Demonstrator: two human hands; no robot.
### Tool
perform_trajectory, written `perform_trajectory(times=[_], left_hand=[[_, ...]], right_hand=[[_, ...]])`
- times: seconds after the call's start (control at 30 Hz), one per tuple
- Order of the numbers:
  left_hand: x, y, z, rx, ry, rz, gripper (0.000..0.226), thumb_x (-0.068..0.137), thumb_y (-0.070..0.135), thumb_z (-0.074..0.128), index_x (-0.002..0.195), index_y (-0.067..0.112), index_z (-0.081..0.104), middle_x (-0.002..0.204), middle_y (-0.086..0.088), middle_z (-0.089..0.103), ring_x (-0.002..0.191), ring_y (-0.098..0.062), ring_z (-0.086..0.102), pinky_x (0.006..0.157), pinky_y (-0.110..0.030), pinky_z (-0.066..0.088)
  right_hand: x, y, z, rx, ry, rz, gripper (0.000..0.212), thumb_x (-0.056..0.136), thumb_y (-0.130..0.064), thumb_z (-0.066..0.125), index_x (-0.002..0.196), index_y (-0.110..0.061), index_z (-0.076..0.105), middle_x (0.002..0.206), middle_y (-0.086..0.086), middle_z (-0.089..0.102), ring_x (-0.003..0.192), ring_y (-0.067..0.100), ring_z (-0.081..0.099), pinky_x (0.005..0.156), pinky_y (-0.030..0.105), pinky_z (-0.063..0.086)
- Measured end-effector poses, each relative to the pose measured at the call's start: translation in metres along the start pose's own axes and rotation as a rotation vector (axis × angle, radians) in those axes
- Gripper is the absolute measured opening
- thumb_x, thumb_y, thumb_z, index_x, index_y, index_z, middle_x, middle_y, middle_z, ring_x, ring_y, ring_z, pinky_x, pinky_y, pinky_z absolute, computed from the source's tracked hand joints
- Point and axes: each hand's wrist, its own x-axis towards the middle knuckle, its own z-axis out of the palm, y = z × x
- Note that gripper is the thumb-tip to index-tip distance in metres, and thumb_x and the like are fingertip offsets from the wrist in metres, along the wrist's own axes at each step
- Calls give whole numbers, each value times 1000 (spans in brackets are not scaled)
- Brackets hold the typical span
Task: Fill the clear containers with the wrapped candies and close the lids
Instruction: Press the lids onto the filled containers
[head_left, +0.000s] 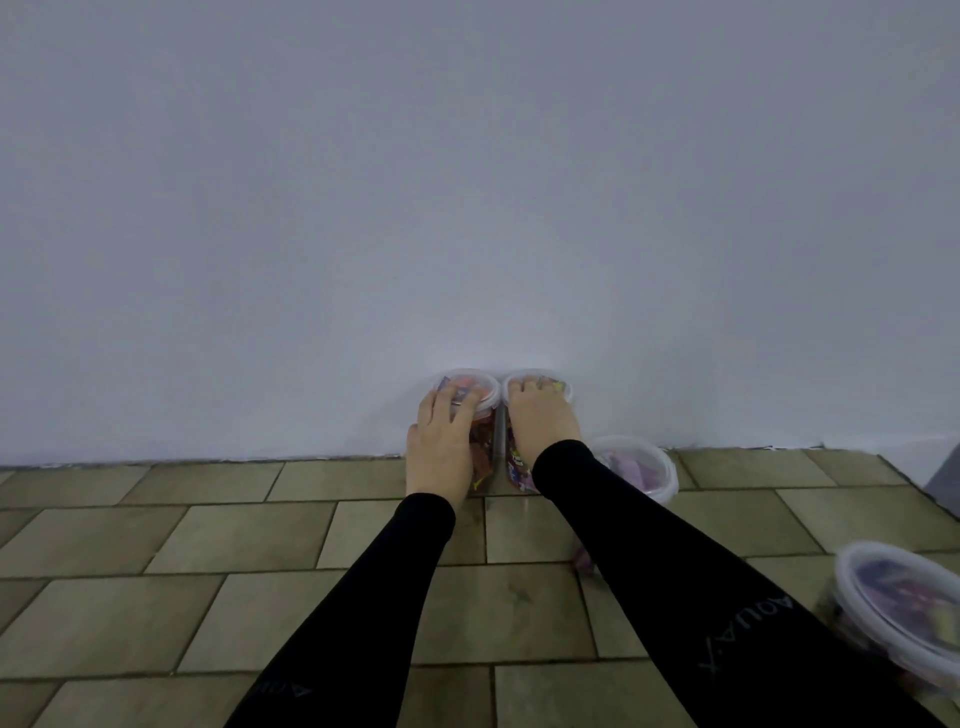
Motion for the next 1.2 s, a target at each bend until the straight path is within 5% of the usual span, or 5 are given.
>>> perform_trajectory(times=[0.2, 0.43, 0.73, 1.0, 1.2], left_hand=[[-7, 9, -8, 97, -91, -30, 78, 89, 31, 57, 153, 23, 15, 161, -9, 9, 147, -29, 9, 99, -41, 34], [-41, 58, -33, -203, 43, 79, 61, 72, 28, 57, 133, 25, 50, 139, -3, 44, 127, -27, 38, 97, -48, 39], [-83, 145, -29, -238, -21, 166, 65, 76, 40, 67, 137, 26, 47, 146, -1, 41, 130, -29, 36, 94, -47, 41], [-88, 173, -15, -198, 40, 53, 53, 77, 16, 67, 129, 18, 55, 136, -9, 48, 126, -36, 34, 103, -44, 37], [-100, 200, -22, -136, -72, 23, 75, 76, 6, 59, 145, 23, 35, 150, -7, 28, 137, -36, 17, 106, -39, 32]], right_hand=[[-1, 1, -3, 35, 0, -3, 41, 98, -4, 33, 138, 2, 30, 139, 23, 41, 128, 37, 42, 110, 45, 31], [-52, 39, -34, 319, 123, 28, 32, 95, -12, 43, 124, -8, 54, 124, 13, 58, 113, 29, 56, 94, 37, 46], [-165, 99, -36, 286, 122, 201, 34, 93, -24, 46, 126, -16, 53, 126, 5, 54, 115, 26, 51, 94, 38, 45], [-240, 143, -21, 74, -146, 518, 72, 89, -29, 51, 147, -4, 17, 152, 21, 19, 140, 44, 16, 101, 48, 35], [-242, 150, -8, 86, -174, 465, 71, 95, -20, 42, 148, 6, 3, 155, 28, 10, 143, 48, 9, 113, 55, 19]])
